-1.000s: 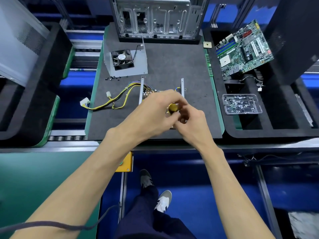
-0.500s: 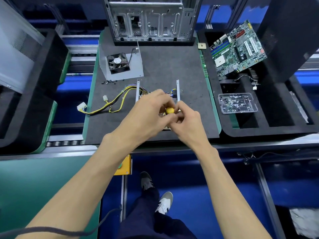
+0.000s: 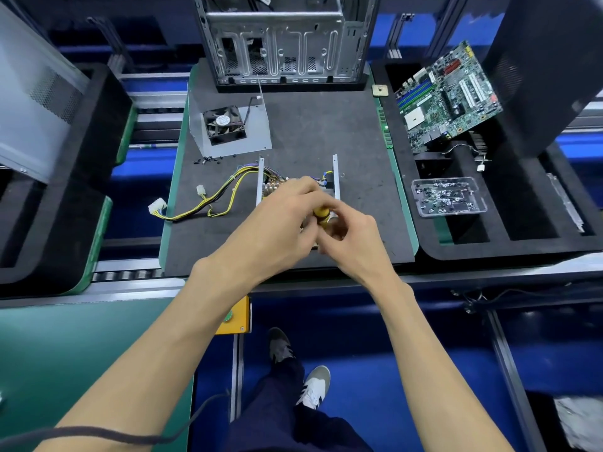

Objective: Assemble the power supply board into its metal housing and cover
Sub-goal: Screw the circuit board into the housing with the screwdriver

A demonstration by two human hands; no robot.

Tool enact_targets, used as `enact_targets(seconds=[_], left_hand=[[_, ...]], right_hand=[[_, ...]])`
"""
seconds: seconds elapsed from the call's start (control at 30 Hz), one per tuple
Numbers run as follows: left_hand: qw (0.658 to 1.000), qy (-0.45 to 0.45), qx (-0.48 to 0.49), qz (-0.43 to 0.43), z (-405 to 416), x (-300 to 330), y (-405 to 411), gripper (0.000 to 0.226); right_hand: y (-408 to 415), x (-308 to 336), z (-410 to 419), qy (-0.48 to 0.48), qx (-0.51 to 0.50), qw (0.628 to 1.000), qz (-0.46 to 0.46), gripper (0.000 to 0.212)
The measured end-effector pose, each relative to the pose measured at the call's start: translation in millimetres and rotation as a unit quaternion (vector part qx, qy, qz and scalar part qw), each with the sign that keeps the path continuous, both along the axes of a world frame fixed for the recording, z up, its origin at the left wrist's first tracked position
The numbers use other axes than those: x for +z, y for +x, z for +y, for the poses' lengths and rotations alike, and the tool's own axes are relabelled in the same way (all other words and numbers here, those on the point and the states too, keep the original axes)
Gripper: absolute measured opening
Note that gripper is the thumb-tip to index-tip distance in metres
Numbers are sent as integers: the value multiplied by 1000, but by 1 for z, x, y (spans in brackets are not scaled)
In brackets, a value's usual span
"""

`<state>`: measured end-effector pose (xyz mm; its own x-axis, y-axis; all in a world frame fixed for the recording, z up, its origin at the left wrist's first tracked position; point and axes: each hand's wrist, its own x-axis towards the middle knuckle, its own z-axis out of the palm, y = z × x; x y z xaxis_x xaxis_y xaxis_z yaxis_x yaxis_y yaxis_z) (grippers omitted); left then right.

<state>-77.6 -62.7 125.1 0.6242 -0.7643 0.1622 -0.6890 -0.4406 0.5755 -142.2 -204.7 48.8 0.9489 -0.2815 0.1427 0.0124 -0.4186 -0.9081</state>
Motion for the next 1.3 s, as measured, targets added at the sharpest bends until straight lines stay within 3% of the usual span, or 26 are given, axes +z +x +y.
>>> enact_targets(seconds=[0.17,0.23,0.33,0.4,0.47,0.53,0.67,0.83,0.97,1.17,1.3], left_hand=[[997,-32,65,16,-3,2,-3,23],[999,-25,35,7,-4,3,-4,16],[1000,-12,1,-1,-3,2,-4,29],[999,-30,33,6,-4,1,-6,24],[996,-48,71,11,-5,2,-8,21],[998,-46,52,10,-5,4,-8,14],[1000,-22,5,-1,-3,5,-6,27],[996,-41,75,26,0,6,-7,16],[1000,-9,9,28,4,10,-2,33],[997,-36,56,48,1,14,0,19],[997,-12,17,77,0,16,3,34]], right_hand=[[-2,0,0,8,-9,1000,18,29],[-2,0,-2,4,-7,1000,11,26],[-5,1,-5,2,4,1000,-5,18],[-5,1,-5,3,0,1000,1,11],[-5,2,-5,-1,-12,1000,8,21],[-4,2,-5,8,-9,1000,6,20],[-5,4,-4,-6,20,1000,-17,15],[-2,2,-2,8,3,1000,-3,20],[1,3,-6,-10,27,1000,-7,17],[4,5,-9,13,27,999,17,18],[6,8,-13,8,42,999,31,17]])
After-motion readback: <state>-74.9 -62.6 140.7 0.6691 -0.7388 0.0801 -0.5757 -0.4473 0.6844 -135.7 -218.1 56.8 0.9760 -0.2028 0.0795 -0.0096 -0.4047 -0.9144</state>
